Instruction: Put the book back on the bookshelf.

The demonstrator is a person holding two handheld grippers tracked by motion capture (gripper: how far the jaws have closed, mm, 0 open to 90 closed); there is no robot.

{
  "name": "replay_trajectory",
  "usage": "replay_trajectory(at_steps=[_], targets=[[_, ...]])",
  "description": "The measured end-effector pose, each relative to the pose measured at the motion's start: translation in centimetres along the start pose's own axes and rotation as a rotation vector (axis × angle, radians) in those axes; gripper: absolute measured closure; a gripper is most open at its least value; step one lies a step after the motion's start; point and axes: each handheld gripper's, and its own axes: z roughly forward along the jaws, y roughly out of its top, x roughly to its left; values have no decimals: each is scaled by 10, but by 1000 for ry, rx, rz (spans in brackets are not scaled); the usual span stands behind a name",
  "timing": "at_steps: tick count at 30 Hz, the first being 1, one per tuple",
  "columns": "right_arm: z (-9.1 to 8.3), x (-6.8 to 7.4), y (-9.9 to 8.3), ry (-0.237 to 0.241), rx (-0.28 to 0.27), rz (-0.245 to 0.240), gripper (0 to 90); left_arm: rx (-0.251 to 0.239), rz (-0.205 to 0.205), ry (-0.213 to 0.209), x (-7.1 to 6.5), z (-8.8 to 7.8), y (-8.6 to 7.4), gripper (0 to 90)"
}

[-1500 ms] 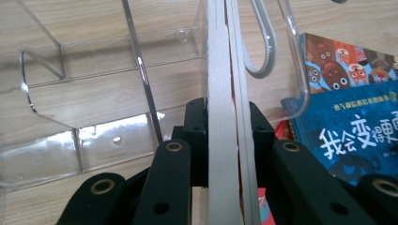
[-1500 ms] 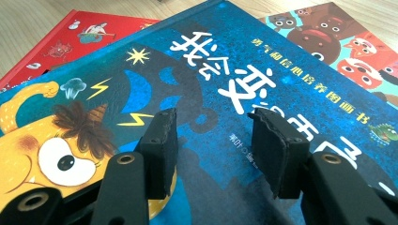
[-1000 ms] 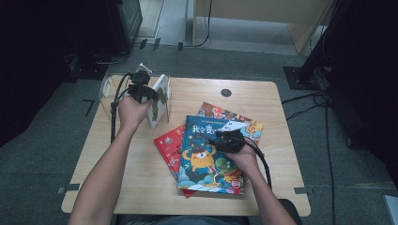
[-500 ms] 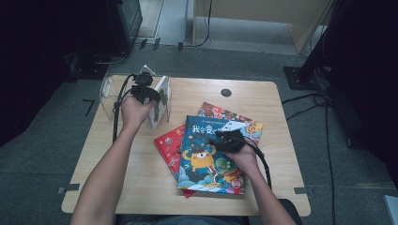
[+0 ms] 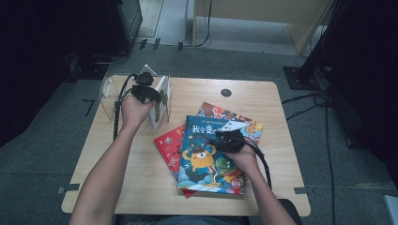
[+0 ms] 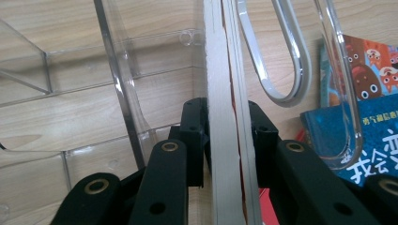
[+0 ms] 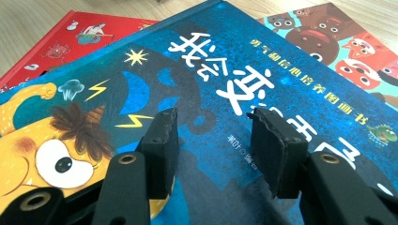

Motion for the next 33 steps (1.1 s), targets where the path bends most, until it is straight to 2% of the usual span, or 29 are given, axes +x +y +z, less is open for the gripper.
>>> replay_trajectory(at_steps=[16, 22, 27, 33], targets=[[0, 0, 0, 0, 0, 1, 519, 75, 20, 11, -3, 0, 6, 729], [0, 0, 0, 0, 0, -1, 519, 49, 18, -2, -2, -10, 10, 723], [0, 0, 0, 0, -1, -1, 519, 60, 25, -7, -2, -13, 11, 714], [0, 0, 0, 0, 0, 2, 519, 45, 22, -15, 4, -22, 10, 665]])
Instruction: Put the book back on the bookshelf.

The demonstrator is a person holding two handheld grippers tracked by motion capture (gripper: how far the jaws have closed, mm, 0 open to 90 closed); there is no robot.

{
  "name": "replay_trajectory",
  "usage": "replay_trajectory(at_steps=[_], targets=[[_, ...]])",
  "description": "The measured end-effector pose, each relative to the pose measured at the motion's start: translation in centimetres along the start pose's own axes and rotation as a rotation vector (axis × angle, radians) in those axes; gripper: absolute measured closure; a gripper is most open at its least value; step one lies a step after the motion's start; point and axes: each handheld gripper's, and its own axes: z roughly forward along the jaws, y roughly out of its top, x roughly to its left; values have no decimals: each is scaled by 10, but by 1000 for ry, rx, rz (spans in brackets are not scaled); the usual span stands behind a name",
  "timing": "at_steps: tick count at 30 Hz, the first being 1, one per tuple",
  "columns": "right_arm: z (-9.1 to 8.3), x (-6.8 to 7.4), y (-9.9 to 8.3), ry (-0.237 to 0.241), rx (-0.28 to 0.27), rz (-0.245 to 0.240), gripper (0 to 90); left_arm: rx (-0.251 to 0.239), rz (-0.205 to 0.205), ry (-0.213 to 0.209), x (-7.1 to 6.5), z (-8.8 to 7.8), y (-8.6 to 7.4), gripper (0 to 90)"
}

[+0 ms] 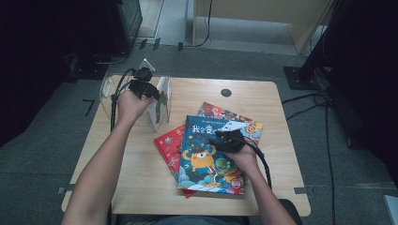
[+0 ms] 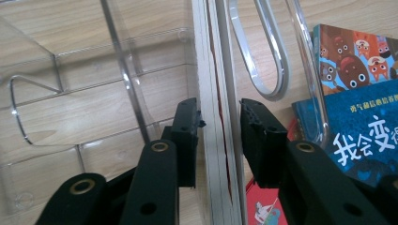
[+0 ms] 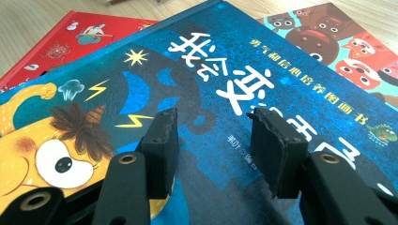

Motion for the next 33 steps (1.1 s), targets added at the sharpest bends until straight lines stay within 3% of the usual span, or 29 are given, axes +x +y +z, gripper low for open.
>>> replay_trajectory(at_steps=[12, 25, 30, 33], targets=[[-1, -2, 0, 16, -3, 20, 521, -54, 35, -31, 5, -31, -12, 600], [-9, -6, 0, 32, 34, 31, 546, -78, 61, -101, 3, -47, -36, 586], [-15, -9, 1, 28, 23, 38, 554, -78, 64, -146, 3, -45, -51, 607], [-20, -14, 0, 25, 30, 41, 560, -91, 85, -175, 1, -43, -60, 687]])
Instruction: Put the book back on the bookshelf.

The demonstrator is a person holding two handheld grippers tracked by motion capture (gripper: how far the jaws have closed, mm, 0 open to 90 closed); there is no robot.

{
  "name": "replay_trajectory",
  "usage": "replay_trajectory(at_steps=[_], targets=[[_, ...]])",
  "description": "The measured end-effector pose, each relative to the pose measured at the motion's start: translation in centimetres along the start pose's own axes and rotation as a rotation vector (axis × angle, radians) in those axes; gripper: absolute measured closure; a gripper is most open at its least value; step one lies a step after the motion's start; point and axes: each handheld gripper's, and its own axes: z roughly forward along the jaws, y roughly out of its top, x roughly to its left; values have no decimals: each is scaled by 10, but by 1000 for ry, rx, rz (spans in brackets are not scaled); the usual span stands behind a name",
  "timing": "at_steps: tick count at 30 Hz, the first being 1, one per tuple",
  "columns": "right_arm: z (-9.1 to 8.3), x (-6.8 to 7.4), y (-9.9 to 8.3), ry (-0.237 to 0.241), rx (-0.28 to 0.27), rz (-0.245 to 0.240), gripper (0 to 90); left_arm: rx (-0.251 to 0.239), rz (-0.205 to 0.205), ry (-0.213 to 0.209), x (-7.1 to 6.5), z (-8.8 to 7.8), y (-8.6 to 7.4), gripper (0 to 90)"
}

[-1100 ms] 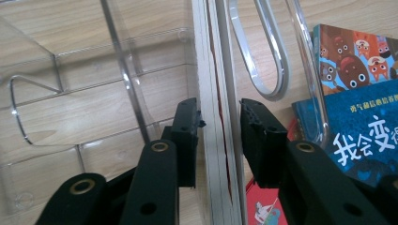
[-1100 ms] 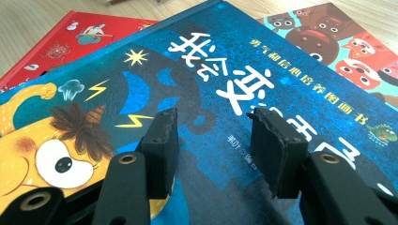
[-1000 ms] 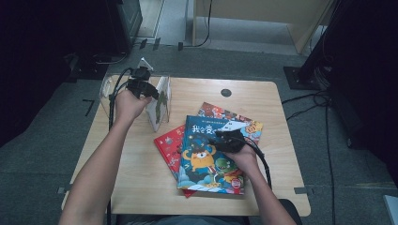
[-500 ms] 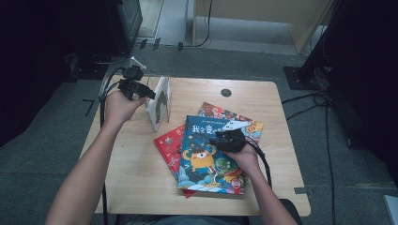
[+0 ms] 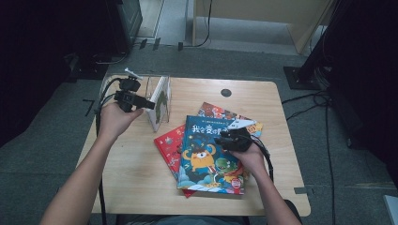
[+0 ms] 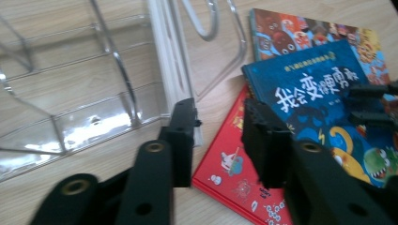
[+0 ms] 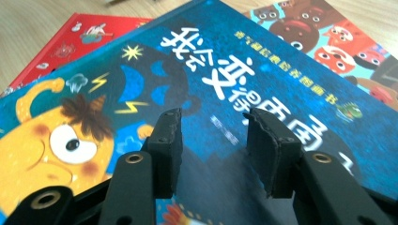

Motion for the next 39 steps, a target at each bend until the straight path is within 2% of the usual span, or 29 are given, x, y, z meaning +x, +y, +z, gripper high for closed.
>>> replay_trajectory(at_steps=[3, 7, 10, 14, 18, 26, 31, 35, 39], targets=[[-4, -5, -2, 2, -5, 18, 569, -5, 10, -35, -2, 3, -7, 715], [-12, -10, -10, -37, -43, 22, 596, -19, 24, -64, -3, 9, -19, 755], [-18, -14, -15, -50, -48, 52, 622, -20, 30, -86, -4, 14, -26, 789], [-25, -20, -23, -71, -76, 87, 645, -23, 59, -97, -9, 23, -36, 797], [-31, -24, -30, -101, -74, 104, 639, -16, 82, -114, -13, 32, -44, 797], [-43, -32, -46, -145, -67, 157, 715, -6, 105, -145, -19, 50, -56, 813], [-49, -35, -53, -192, -60, 178, 783, -3, 108, -157, -20, 59, -64, 846], [-45, -37, -58, -193, -19, 192, 786, -10, 105, -176, -20, 63, -69, 875], [-43, -37, -58, -192, -28, 184, 815, -5, 109, -182, -20, 67, -77, 899]])
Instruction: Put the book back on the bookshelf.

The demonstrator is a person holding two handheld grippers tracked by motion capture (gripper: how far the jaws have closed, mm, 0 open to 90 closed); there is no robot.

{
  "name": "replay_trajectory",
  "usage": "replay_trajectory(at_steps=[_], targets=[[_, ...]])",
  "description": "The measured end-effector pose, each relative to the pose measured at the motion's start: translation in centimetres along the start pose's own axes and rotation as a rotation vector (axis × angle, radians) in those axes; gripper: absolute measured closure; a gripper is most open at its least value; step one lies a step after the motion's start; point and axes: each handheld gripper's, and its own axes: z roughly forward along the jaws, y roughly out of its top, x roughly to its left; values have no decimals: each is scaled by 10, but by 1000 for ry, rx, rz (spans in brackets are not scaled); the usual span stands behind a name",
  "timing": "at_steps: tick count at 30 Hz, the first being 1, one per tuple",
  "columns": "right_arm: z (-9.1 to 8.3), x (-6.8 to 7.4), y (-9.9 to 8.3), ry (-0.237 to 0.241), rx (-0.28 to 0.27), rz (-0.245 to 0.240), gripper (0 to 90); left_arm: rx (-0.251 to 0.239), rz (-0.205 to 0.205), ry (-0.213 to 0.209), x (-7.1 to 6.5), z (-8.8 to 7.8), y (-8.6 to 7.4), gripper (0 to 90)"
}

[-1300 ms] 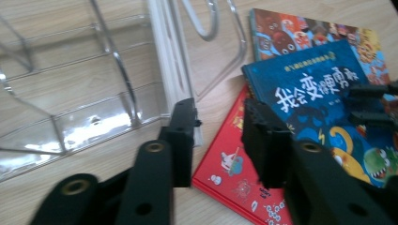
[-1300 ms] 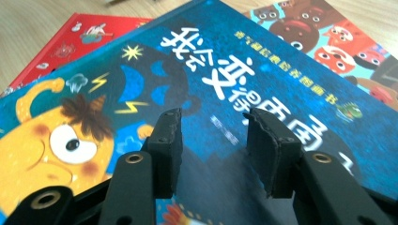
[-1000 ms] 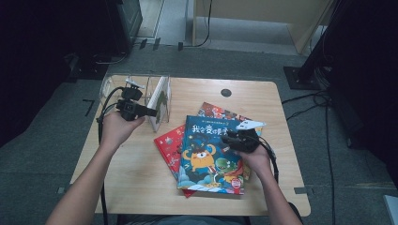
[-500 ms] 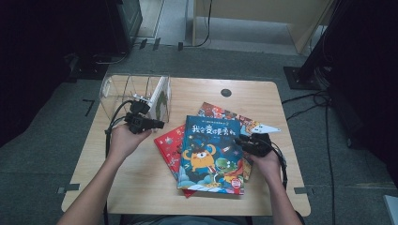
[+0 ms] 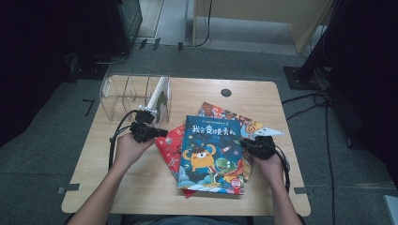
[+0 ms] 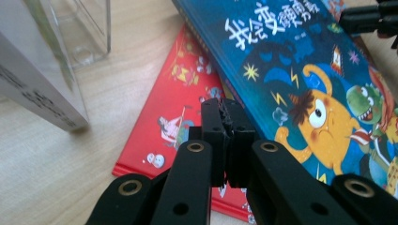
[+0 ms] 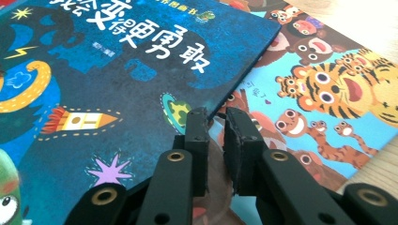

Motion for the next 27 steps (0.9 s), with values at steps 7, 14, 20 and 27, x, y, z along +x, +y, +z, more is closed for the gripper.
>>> replay_trajectory(at_steps=[7, 14, 20, 27], targets=[[3, -1, 1, 9, -5, 14, 868, 1, -12, -18, -3, 5, -14, 900], [7, 0, 4, 22, -8, 17, 871, 12, 10, -15, -11, 14, -26, 900], [11, 4, 8, 31, -7, 12, 869, 13, 12, -35, -17, 20, -35, 900], [15, 6, 11, 45, -7, 6, 869, 30, 32, -52, -27, 28, -44, 900]])
